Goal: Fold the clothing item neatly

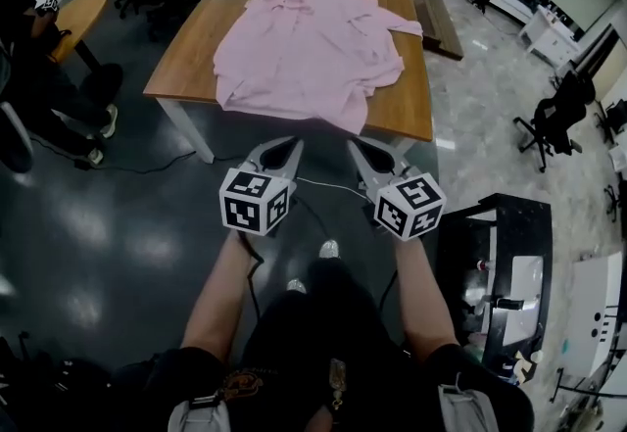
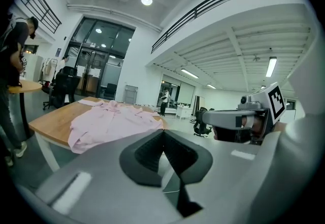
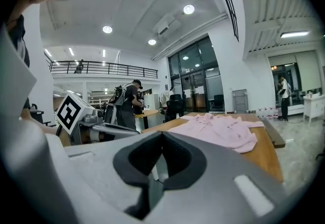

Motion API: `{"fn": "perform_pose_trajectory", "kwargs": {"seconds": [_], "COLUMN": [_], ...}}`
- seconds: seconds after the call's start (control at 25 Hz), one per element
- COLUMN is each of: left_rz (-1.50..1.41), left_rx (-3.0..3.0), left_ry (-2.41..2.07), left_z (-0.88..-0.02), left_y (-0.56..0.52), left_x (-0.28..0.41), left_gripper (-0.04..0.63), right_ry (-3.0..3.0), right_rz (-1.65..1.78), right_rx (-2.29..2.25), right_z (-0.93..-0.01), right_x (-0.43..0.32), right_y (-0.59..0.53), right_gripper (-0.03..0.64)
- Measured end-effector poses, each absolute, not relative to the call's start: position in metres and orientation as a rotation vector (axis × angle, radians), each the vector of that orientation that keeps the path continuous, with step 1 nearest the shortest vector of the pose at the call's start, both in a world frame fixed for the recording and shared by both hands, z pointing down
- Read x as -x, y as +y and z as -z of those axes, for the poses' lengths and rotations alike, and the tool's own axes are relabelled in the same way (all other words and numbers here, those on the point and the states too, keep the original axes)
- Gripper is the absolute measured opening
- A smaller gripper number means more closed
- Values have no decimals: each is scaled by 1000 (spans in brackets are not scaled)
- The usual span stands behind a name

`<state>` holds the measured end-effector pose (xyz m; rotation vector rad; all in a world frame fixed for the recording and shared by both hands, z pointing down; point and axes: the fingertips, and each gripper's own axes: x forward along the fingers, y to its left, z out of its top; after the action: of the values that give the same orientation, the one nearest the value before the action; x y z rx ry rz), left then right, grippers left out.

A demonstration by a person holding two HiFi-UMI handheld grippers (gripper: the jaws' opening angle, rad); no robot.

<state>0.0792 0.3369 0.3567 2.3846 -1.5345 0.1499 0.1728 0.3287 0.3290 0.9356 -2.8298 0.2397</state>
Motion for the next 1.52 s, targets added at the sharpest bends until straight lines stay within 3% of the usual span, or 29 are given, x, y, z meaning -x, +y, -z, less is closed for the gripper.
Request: {"fn": "perform_pose_trajectory", "kwargs": {"seconds": [0.84, 1.36, 1.44, 1.48, 1.52], "left_rz": [-526, -713, -732, -729, -718], "left_rx": [-1893, -1965, -1994, -1997, -2003], "left_ry": [-1913, -1804, -1767, -1750, -1732], "left_z": [-481, -531, -537, -539, -539], "left_y": [197, 107, 98, 97, 98], "left_x": [105, 164, 167, 169, 172], "left_gripper": [9, 175, 145, 63, 35], "right_ry": [-2750, -2617, -2588, -2572, -2555], "right_rz": [-351, -359, -358, -360, -363], "right_rx": [-604, -619, -652, -662, -668], "right_z": [-441, -479, -486, -490, -494], "right_x": [-56, -6, 5, 12, 18], "right_y": [183, 160, 154, 151, 148], "right_gripper": [3, 2, 3, 3, 3]}}
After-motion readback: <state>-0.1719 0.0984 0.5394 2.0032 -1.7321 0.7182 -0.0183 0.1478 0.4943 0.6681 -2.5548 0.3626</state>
